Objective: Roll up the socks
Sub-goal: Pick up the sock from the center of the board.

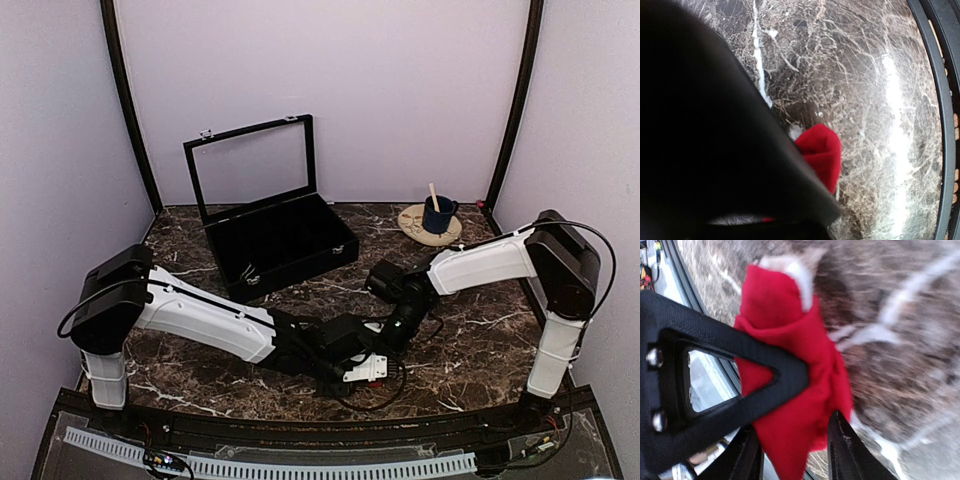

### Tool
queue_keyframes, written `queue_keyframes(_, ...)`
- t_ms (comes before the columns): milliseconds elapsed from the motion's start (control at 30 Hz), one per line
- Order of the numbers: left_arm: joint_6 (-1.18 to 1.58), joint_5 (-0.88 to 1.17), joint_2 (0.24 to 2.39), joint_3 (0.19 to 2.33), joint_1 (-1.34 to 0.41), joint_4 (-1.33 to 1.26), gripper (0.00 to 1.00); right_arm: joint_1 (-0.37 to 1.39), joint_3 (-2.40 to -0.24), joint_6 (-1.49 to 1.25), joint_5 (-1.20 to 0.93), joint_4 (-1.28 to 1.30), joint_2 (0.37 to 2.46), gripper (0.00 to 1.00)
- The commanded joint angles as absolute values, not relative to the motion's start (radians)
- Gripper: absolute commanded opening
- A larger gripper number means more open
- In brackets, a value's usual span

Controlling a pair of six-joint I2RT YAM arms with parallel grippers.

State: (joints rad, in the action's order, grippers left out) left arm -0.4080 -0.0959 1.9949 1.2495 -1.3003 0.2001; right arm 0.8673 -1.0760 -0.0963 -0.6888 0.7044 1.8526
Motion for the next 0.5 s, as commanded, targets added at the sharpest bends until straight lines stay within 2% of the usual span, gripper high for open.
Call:
queue_keyframes(0,-0.284,-0.002,2.079,1.212,-1.255,0.429,0.0,0.837,-1.029,-0.149,-0.673,0.644,1.754,0.42)
queue_keyframes(467,-0.083,0.208,1.971,1.218,-1.141,0.463,0.0,0.736,-0.947,-0.275,-0.608,0.521,1.619,0.47)
